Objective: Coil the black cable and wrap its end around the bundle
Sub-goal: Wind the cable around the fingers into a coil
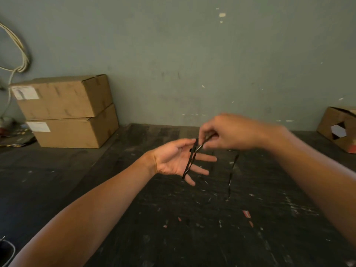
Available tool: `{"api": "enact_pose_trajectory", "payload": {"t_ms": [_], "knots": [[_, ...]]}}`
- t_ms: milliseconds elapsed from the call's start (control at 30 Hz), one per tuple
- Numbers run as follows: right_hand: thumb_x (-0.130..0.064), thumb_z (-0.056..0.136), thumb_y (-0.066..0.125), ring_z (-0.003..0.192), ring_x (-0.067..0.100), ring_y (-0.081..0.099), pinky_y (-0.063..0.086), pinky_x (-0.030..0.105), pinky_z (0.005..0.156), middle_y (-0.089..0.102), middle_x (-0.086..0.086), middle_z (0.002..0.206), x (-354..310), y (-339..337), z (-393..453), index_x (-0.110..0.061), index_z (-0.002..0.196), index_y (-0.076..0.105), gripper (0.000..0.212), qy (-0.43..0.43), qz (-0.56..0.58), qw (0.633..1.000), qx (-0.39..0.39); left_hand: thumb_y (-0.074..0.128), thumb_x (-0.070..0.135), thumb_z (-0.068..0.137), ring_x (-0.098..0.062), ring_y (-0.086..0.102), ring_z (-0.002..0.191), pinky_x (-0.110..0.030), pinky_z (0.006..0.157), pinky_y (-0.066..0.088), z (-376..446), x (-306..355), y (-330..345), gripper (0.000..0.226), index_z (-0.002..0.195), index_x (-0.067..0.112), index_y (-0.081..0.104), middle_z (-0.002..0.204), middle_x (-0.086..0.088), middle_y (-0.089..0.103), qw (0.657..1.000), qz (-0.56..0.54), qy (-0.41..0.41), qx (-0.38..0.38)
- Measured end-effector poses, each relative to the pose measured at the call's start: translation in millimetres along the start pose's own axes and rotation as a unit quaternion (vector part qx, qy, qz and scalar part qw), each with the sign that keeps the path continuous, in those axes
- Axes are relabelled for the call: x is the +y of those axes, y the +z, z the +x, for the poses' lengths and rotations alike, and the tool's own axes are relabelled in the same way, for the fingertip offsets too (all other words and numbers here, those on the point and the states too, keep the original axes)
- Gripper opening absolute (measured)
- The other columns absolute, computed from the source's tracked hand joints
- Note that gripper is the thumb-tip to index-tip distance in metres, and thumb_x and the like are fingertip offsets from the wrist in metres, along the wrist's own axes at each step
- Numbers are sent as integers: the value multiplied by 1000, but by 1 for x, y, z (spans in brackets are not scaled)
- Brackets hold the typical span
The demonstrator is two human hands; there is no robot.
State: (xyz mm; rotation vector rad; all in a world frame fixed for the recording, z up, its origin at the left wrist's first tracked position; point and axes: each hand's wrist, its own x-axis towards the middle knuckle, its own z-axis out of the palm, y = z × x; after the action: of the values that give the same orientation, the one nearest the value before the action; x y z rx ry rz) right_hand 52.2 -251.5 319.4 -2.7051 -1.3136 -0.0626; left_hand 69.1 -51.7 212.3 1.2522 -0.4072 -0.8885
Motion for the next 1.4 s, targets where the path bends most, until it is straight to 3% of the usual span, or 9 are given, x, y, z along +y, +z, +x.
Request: {"api": "enact_pose_trajectory", "payload": {"t_ms": [167, 333, 533, 633, 733, 833, 1033, 1267, 1400], "knots": [[-30, 81, 78, 56, 8, 46, 36, 33, 59, 54, -7, 60, 37, -27, 9, -23, 87, 71, 11, 6, 54, 995, 81, 30, 49, 103, -50, 26, 144, -71, 100, 31, 1, -4, 11, 50, 152, 45, 29, 161, -16, 29, 998, 15, -8, -65], [-21, 87, 70, 84, 42, 61, 51, 48, 79, 69, 21, 90, 73, 7, 11, -16, 92, 72, 6, 46, 201, 971, 117, 30, 48, 102, -53, 21, 145, -70, 98, 32, 1, 2, 21, 51, 153, 46, 25, 162, -17, 26, 995, 0, 16, -102], [-37, 92, 56, 84, 22, 65, 54, 43, 84, 71, 13, 96, 86, 87, 3, -15, 102, 70, 27, 117, 395, 902, 132, 30, 49, 101, -52, 23, 143, -73, 98, 30, 1, 7, 28, 52, 153, 45, 27, 161, -15, 27, 991, -10, 53, -121], [-22, 100, 50, 87, 20, 69, 57, 32, 79, 73, 4, 89, 70, 130, 0, -23, 95, 71, 22, 125, 471, 867, 104, 27, 47, 102, -52, 24, 141, -74, 98, 27, 3, 16, 31, 52, 154, 44, 24, 161, -16, 23, 986, -30, 79, -143], [-31, 103, 43, 72, 17, 64, 55, 31, 75, 65, 0, 71, 45, 167, 0, -30, 98, 67, 25, 127, 418, 899, 46, 26, 46, 102, -53, 23, 141, -75, 99, 25, 4, 29, 30, 52, 153, 44, 23, 162, -15, 23, 986, -40, 108, -123], [-28, 104, 39, 74, 15, 61, 51, 31, 76, 60, -2, 74, 20, 188, 0, -25, 115, 59, 23, 90, 365, 924, -68, 26, 47, 102, -52, 27, 140, -75, 97, 28, 2, 41, 24, 50, 152, 45, 25, 161, -14, 27, 987, -52, 130, -83], [-31, 104, 36, 65, 5, 58, 52, 39, 81, 58, -8, 69, -8, 157, -5, -29, 127, 51, 27, 33, 307, 930, -200, 27, 49, 102, -51, 35, 139, -75, 93, 34, -1, 43, 3, 49, 151, 46, 31, 159, -13, 36, 990, -54, 128, 18], [-30, 104, 38, 53, 9, 61, 55, 29, 60, 60, 2, 67, -22, 98, -2, -20, 124, 54, 27, 14, 218, 957, -191, 26, 49, 103, -54, 32, 140, -78, 93, 36, 3, 25, -9, 46, 148, 47, 35, 158, -14, 37, 975, -113, 159, 107], [-23, 102, 38, 57, 16, 68, 53, 28, 49, 55, 3, 96, -21, 110, 1, -20, 129, 48, 29, 94, 129, 954, -255, 27, 50, 103, -55, 35, 137, -80, 90, 37, 3, 35, -7, 46, 147, 47, 37, 156, -15, 39, 961, -148, 201, 117]]}}
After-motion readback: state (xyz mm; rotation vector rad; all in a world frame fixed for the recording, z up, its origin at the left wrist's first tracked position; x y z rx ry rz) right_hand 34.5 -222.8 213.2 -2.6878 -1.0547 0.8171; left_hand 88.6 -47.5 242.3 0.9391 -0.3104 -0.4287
